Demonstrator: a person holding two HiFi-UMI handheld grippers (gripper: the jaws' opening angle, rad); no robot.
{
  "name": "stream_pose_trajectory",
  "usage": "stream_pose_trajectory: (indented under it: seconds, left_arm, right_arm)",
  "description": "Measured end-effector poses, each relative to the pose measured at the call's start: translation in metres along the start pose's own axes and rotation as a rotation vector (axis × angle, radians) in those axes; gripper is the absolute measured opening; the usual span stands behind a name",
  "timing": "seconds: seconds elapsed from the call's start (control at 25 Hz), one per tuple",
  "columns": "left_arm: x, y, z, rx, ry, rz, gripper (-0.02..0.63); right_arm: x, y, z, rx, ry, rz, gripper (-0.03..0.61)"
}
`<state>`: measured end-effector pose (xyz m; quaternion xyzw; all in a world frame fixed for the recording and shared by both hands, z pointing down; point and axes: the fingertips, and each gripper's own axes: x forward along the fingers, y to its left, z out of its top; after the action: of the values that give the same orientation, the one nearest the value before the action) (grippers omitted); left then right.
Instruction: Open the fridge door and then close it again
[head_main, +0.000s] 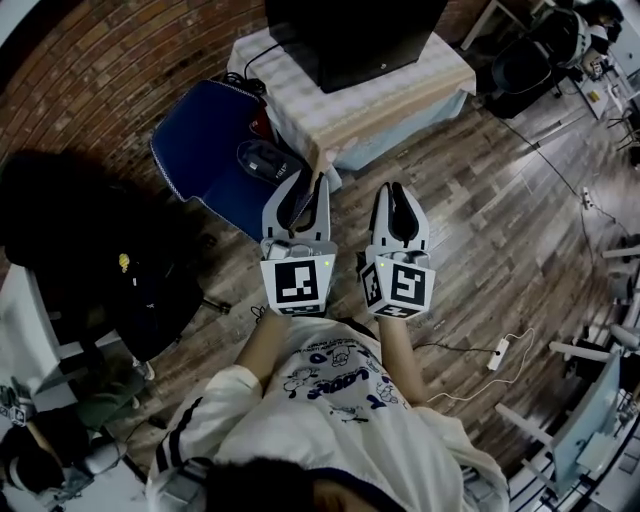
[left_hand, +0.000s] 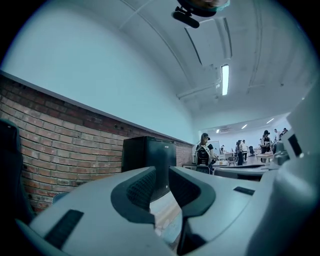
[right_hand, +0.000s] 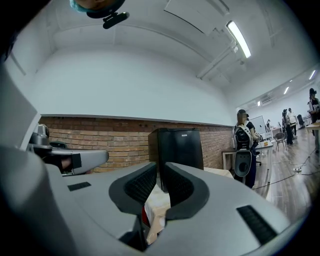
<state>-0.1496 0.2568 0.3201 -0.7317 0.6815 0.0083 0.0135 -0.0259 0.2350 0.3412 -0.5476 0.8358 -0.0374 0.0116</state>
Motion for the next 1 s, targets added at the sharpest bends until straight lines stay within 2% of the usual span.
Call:
stream_pose_trajectory:
  seconds: [0.48,0.76,1.0]
  left_arm:
    - [0.044,0.026,-0.013,-0.012,0.021,0.003,0.092]
    - [0.083,0.026,-0.022,-0.018,0.041,0.022,0.092]
    - [0.132,0.034,-0.022,-0.028,0.045,0.073,0.092]
  right_arm:
    - [0.049,0.007,-0.015,0.017,0.035,0.008,0.067]
    - [0.088,-0.014,-0.021,0.024,0.062,0.018,0.067]
    - [0.141,-0.032,-0.015,0.023,0.065,0.077,0.067]
